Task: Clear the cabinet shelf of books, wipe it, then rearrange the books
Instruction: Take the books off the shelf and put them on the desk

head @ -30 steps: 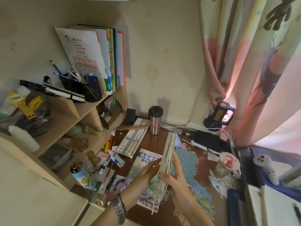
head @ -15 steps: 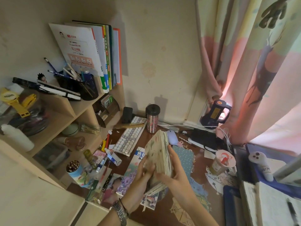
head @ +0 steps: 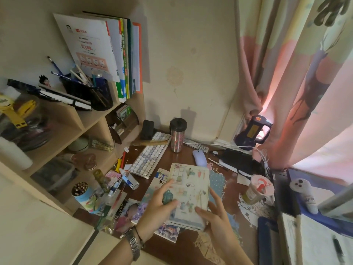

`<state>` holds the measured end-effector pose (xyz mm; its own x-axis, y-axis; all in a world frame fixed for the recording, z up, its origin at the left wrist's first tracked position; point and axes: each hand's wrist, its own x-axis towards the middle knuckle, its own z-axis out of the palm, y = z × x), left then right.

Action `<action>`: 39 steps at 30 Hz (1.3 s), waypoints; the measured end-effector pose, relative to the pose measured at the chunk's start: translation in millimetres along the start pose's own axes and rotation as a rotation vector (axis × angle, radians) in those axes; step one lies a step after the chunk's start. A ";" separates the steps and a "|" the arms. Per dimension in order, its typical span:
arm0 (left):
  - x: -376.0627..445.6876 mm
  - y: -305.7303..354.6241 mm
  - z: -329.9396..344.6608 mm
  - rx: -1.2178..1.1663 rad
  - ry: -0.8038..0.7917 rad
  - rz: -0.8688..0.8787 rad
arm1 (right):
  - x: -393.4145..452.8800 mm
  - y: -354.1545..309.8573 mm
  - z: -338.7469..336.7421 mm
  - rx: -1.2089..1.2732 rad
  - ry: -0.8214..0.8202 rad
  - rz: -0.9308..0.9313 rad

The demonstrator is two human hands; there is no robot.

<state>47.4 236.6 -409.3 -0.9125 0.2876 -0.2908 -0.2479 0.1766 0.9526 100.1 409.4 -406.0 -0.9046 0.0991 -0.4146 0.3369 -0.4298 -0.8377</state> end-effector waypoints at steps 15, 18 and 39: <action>41.0 -6.8 4.3 0.424 -0.116 0.011 | 89.0 22.2 -95.9 0.061 0.346 0.103; 49.1 -10.6 2.3 0.444 -0.121 -0.008 | 114.5 21.9 -106.9 0.031 0.376 0.091; 60.3 -32.6 -6.2 0.468 -0.094 -0.096 | 216.3 70.7 -173.2 -0.463 0.378 0.173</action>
<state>-1.5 242.4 -457.3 -0.8540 0.3289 -0.4032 -0.1372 0.6052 0.7842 -26.5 555.9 -616.5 -0.7003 0.4100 -0.5843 0.6253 -0.0425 -0.7793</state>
